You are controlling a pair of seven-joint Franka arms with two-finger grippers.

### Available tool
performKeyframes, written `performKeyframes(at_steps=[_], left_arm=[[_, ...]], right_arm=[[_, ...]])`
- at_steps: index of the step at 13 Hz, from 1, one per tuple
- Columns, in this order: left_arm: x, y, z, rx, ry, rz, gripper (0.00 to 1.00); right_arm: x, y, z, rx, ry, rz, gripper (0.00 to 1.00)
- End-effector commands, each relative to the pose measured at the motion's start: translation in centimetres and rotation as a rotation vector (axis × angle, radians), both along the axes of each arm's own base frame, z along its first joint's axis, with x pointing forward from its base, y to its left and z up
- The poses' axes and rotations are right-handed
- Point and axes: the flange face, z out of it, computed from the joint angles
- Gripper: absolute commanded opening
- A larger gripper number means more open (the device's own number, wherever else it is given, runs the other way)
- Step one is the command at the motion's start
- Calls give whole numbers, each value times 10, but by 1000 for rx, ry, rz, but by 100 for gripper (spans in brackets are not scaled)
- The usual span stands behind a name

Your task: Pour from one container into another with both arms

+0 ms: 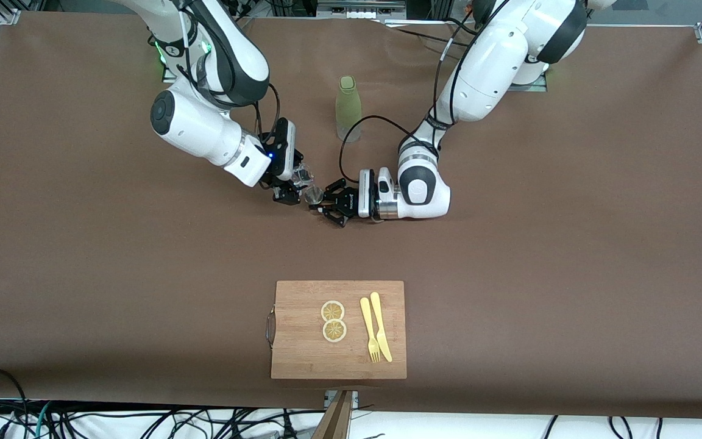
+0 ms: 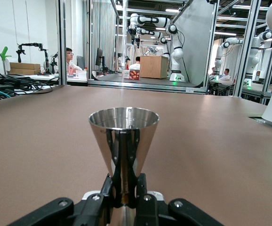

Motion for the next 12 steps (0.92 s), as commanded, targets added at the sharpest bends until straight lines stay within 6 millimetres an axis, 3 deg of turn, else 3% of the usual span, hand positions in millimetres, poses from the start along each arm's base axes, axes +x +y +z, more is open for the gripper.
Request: performKeyframes(at_steps=[1,12], left_arm=[[2,-4,-6,8,-26,14,0],[1,-4,-6,6,-30,13,0]], right_arm=[[-7,0,6,-11,-12,-9,3],[-9,-1,11,-8,2,-28,3]])
